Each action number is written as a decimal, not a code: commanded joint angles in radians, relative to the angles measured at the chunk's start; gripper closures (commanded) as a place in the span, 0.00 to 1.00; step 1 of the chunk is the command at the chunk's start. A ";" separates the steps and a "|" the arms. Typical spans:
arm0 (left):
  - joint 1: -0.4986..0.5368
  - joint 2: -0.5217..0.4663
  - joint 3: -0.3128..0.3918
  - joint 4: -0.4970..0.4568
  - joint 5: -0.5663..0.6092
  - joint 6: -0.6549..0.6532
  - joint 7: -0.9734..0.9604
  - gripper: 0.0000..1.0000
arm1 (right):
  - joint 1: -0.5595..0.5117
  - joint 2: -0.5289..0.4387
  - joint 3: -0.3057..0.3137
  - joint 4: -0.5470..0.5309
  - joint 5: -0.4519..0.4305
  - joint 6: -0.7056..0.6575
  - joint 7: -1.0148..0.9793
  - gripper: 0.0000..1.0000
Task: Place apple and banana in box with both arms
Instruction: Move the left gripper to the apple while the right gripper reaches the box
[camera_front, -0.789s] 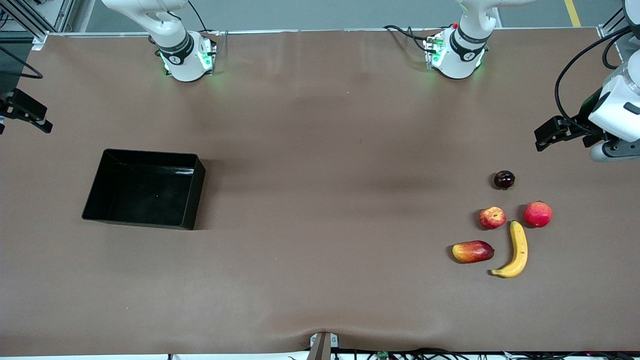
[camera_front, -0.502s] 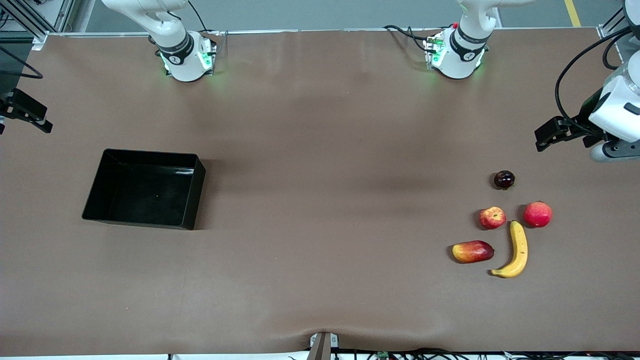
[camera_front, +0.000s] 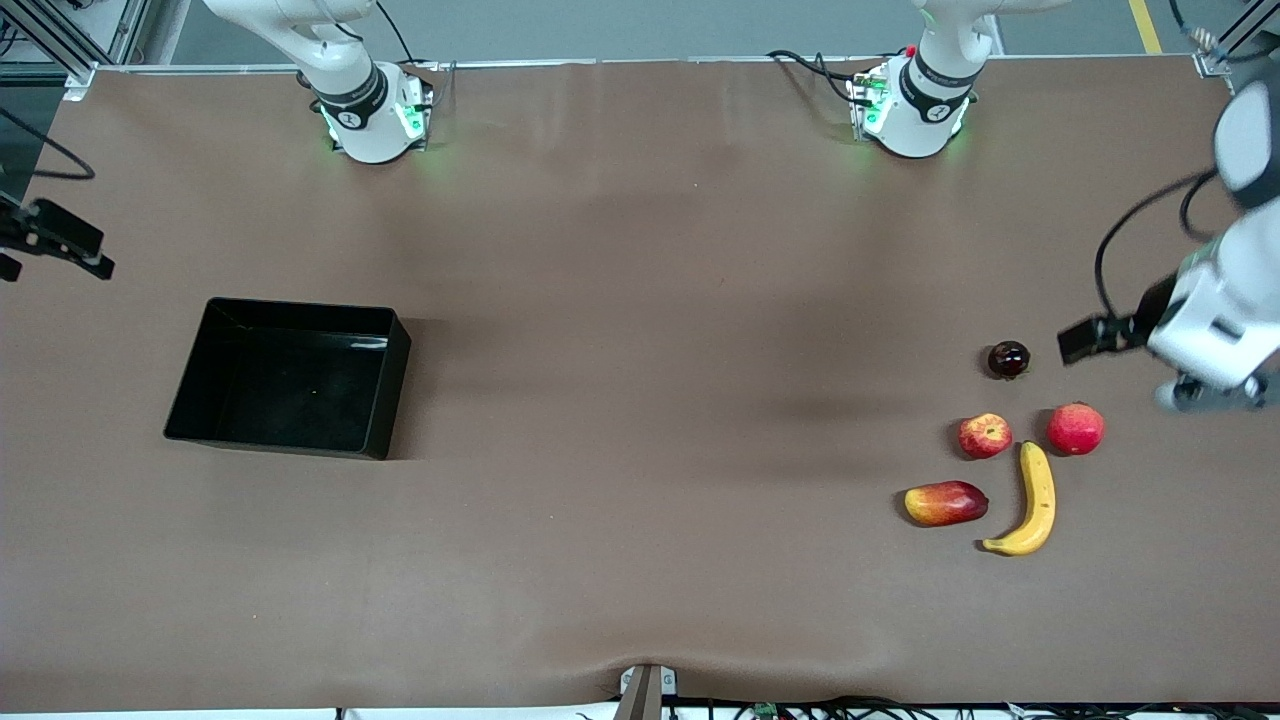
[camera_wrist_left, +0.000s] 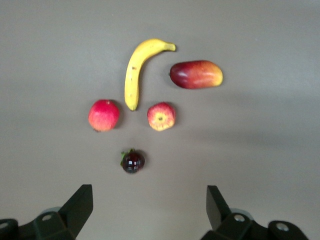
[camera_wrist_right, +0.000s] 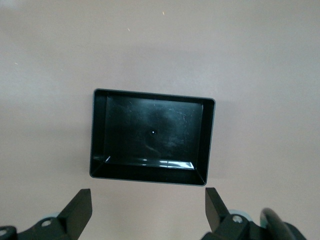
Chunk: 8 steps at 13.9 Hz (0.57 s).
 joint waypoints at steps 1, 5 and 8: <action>0.004 0.072 -0.002 -0.003 0.021 0.038 -0.010 0.00 | -0.022 0.178 0.005 0.047 0.000 -0.002 -0.011 0.00; 0.038 0.080 -0.001 -0.207 0.021 0.278 -0.021 0.00 | -0.071 0.229 0.002 0.049 -0.067 0.039 -0.003 0.00; 0.047 0.188 -0.002 -0.224 0.018 0.328 -0.067 0.00 | -0.136 0.299 0.004 0.039 -0.110 0.147 -0.012 0.00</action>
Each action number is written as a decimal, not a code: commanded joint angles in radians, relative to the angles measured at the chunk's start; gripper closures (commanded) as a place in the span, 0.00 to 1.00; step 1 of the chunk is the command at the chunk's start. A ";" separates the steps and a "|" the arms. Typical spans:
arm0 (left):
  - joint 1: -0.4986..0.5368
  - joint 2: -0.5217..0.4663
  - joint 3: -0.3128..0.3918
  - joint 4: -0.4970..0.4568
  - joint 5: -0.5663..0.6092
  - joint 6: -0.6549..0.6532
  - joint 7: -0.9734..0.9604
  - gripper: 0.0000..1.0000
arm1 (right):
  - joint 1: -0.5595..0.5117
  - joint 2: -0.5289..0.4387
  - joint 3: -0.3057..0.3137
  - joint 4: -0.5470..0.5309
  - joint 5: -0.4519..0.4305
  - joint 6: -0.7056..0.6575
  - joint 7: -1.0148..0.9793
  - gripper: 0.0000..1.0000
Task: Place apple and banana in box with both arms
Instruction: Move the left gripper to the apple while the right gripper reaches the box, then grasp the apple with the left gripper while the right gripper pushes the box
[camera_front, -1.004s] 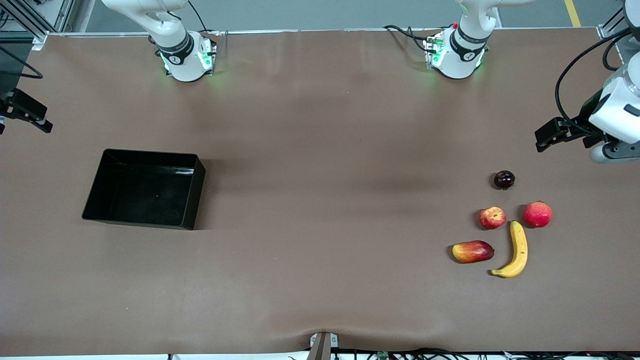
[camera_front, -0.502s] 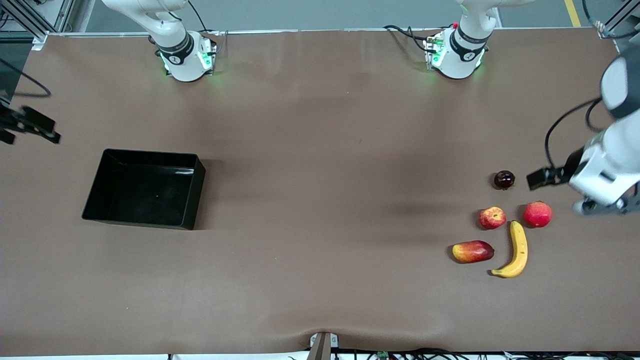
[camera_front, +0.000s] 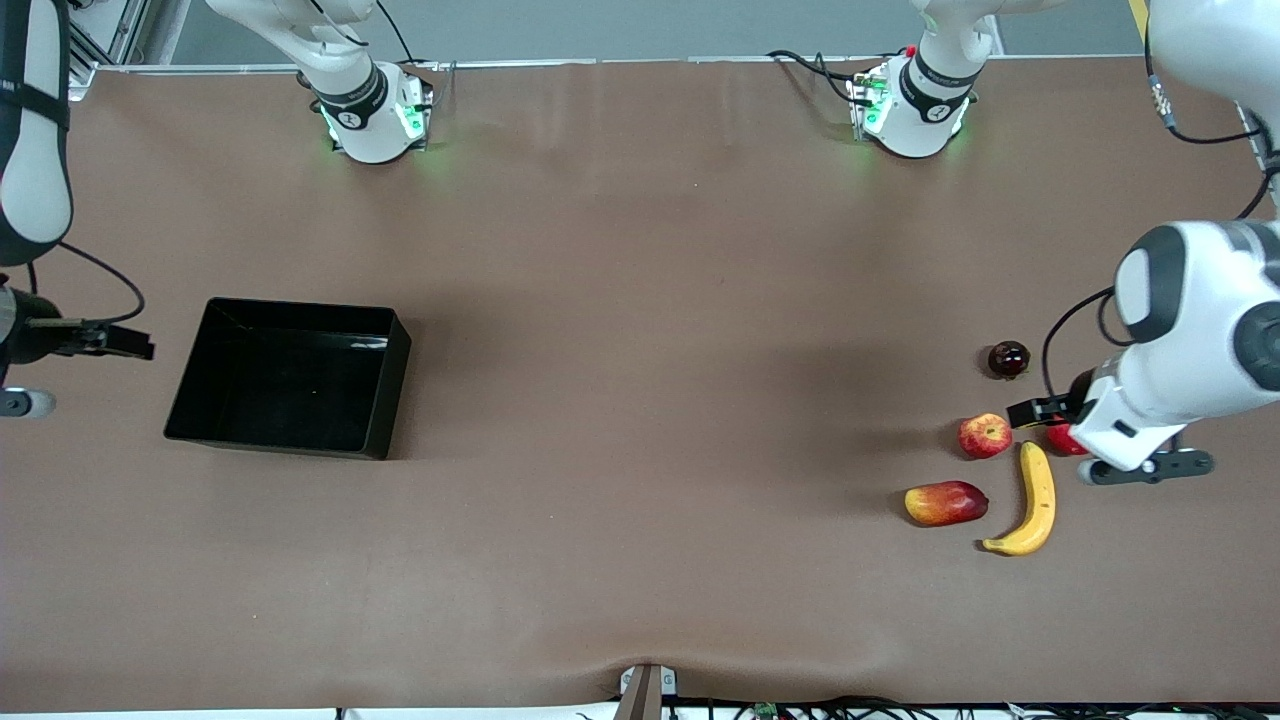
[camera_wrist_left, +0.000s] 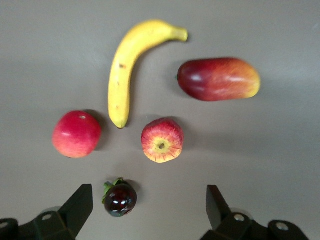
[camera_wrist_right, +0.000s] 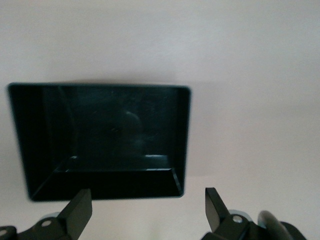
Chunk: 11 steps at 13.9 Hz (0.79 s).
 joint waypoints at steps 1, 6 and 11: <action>-0.002 0.086 -0.004 -0.010 0.015 0.050 -0.064 0.00 | -0.076 0.075 0.015 0.017 -0.023 0.071 -0.013 0.00; -0.005 0.161 -0.004 -0.010 0.059 0.119 -0.125 0.00 | -0.185 0.140 0.016 -0.084 0.066 0.204 -0.255 0.00; -0.002 0.224 -0.004 -0.003 0.061 0.188 -0.135 0.00 | -0.198 0.125 0.018 -0.385 0.126 0.461 -0.259 0.39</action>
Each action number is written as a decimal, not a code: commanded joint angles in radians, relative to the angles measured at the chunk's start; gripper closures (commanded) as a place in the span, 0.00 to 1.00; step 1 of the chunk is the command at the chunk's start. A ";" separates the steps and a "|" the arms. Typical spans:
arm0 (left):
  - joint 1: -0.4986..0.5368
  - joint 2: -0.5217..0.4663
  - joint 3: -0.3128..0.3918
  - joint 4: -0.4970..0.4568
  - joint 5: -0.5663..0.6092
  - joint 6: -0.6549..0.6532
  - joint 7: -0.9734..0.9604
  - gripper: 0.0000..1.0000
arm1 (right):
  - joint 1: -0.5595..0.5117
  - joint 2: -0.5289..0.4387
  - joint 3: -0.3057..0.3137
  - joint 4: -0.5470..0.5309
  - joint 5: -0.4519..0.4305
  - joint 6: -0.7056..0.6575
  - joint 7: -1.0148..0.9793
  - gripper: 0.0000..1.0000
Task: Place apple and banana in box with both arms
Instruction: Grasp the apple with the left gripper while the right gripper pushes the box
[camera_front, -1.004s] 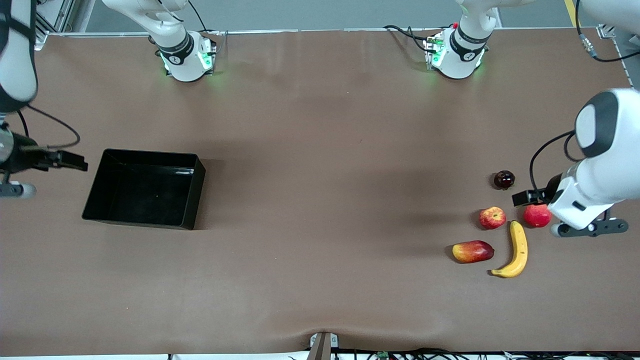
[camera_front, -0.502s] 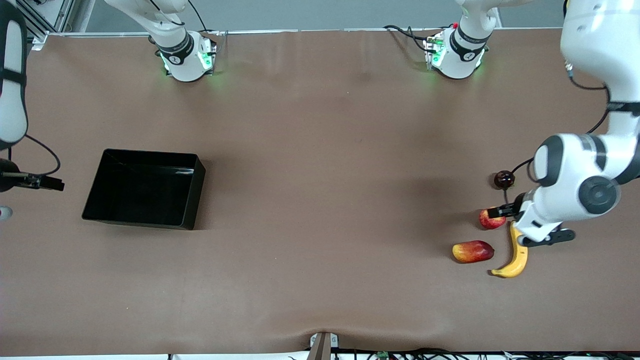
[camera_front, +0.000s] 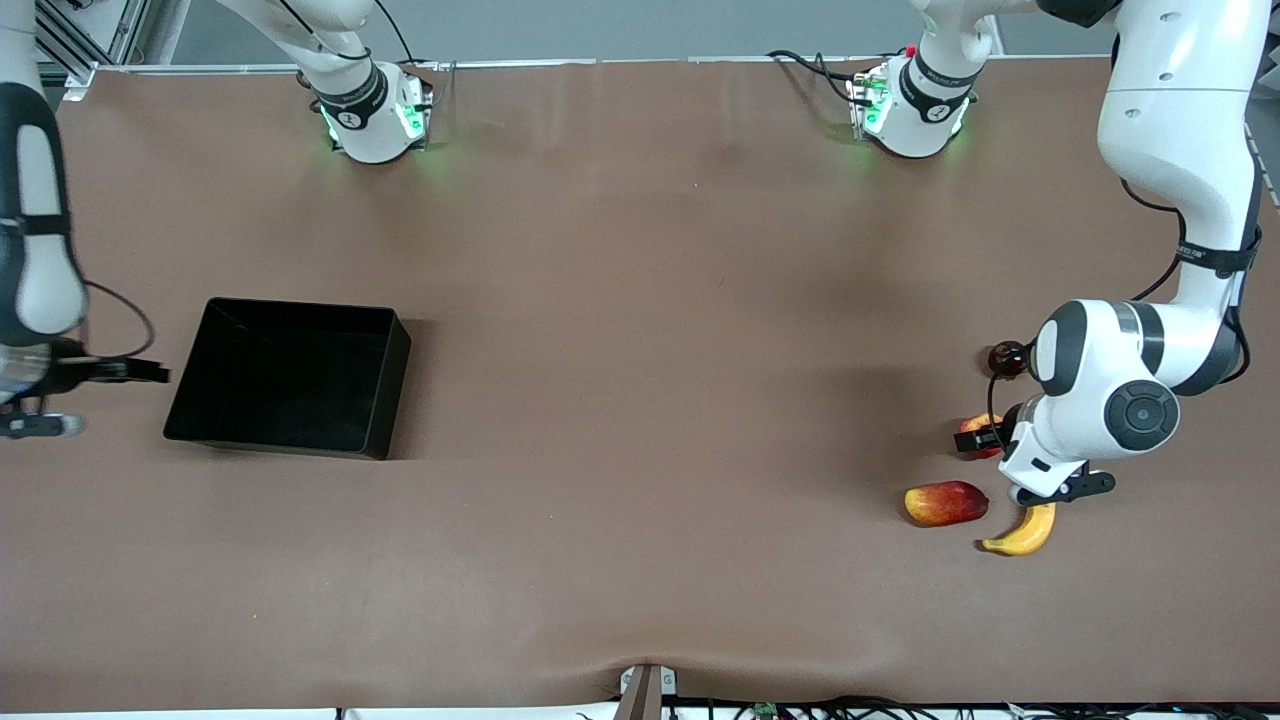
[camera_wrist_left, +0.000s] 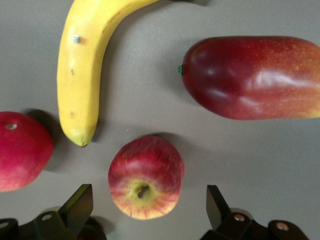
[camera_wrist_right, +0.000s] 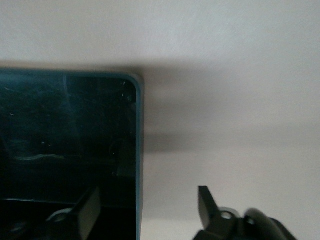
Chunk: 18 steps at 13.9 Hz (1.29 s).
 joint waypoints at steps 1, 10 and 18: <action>0.002 0.036 -0.003 0.014 0.024 0.028 -0.030 0.00 | -0.019 -0.038 0.014 -0.144 0.014 0.137 -0.007 0.66; 0.010 0.027 0.002 0.008 0.059 0.016 -0.042 1.00 | -0.014 -0.071 0.020 -0.071 0.051 -0.027 -0.003 1.00; 0.008 -0.154 -0.009 0.093 0.058 -0.132 -0.062 1.00 | 0.078 -0.105 0.115 0.117 0.166 -0.389 0.019 1.00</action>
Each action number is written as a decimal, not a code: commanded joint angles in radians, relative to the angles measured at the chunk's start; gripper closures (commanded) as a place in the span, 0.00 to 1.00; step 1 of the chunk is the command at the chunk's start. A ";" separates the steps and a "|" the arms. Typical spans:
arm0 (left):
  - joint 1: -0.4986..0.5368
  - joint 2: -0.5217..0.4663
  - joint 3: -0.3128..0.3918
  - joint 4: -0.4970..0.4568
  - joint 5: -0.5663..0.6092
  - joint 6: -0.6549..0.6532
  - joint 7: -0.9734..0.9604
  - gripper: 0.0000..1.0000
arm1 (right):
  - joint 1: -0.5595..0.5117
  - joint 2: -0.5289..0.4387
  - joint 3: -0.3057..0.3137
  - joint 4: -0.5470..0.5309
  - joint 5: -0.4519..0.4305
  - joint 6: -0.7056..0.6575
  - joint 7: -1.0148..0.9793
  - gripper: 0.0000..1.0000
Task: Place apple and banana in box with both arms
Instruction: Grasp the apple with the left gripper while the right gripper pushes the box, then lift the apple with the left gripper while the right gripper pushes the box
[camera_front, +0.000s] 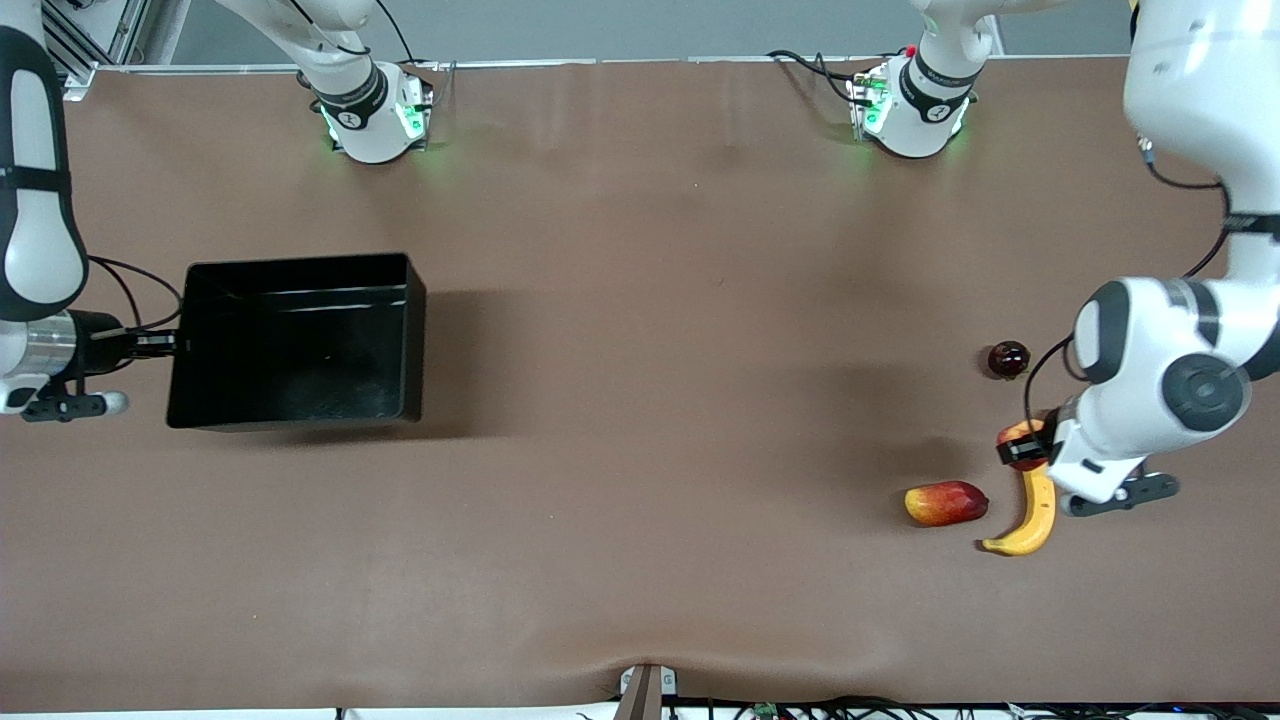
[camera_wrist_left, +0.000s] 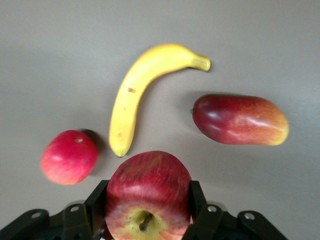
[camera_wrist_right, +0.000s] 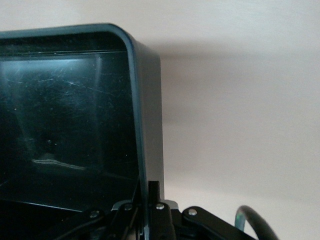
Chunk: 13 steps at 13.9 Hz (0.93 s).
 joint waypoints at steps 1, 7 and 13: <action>-0.004 -0.025 -0.005 0.048 0.025 -0.084 -0.020 1.00 | 0.065 0.000 0.006 0.010 0.041 -0.025 0.039 1.00; -0.002 -0.136 -0.022 0.146 0.023 -0.226 -0.012 1.00 | 0.321 0.008 0.005 0.011 0.136 -0.008 0.335 1.00; 0.004 -0.205 -0.039 0.143 0.011 -0.263 0.043 1.00 | 0.607 0.091 0.005 0.017 0.156 0.275 0.704 1.00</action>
